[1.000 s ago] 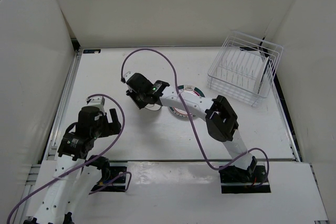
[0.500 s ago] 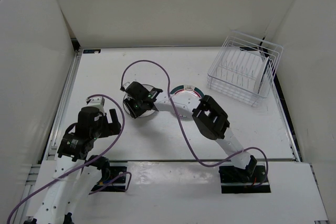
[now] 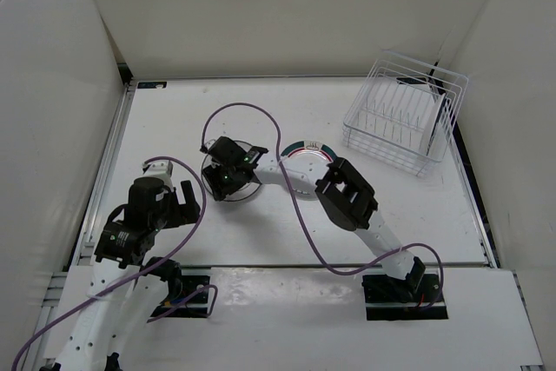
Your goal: Unload the plates from the dish rack
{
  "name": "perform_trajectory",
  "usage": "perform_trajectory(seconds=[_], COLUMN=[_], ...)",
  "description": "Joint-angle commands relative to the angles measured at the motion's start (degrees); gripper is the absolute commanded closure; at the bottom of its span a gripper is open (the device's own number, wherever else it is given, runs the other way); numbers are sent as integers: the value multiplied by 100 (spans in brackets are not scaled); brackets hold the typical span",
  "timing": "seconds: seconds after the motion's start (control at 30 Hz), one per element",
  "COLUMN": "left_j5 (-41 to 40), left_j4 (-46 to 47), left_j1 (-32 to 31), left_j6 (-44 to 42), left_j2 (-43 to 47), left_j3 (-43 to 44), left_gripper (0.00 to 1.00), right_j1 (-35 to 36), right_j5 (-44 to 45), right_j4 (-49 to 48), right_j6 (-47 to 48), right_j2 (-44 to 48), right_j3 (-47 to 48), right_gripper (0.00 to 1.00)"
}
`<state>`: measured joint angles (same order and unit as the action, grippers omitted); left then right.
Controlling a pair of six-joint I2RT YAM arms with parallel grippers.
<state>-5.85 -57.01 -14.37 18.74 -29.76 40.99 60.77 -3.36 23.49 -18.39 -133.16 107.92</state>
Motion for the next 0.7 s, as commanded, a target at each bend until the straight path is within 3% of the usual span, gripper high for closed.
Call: perform_trajectory(seconds=[0.0, 0.13, 0.17, 0.23, 0.3, 0.4, 0.53, 0.67], left_j5=[-31, -31, -31, -31, -31, -13, -4, 57], left_j4=[-38, -38, -29, -38, -47, -38, -38, -12], left_j1=[-22, -22, -22, -13, -22, -13, -22, -31], left_j6=[15, 15, 24, 16, 24, 7, 15, 7], left_j2=[75, 84, 93, 111, 145, 146, 146, 119], left_j3=[58, 49, 32, 49, 40, 32, 32, 23], left_gripper=[0, 0, 0, 0, 0, 0, 0, 0], right_j1=[-65, -249, -276, -590, -829, -1732, -3034, -3914], right_j5=[282, 1432, 2165, 2566, 2673, 2795, 2805, 3542], right_j4=[1077, 2106, 2151, 2134, 2334, 2965, 3118, 3320], right_j6=[300, 749, 854, 942, 934, 602, 91, -50], right_j2=[527, 1186, 1335, 1907, 2214, 2303, 2707, 2743], right_j3=[578, 1345, 1346, 1258, 1310, 1635, 1189, 1082], right_gripper=[40, 20, 15, 10, 10, 10, 10, 10])
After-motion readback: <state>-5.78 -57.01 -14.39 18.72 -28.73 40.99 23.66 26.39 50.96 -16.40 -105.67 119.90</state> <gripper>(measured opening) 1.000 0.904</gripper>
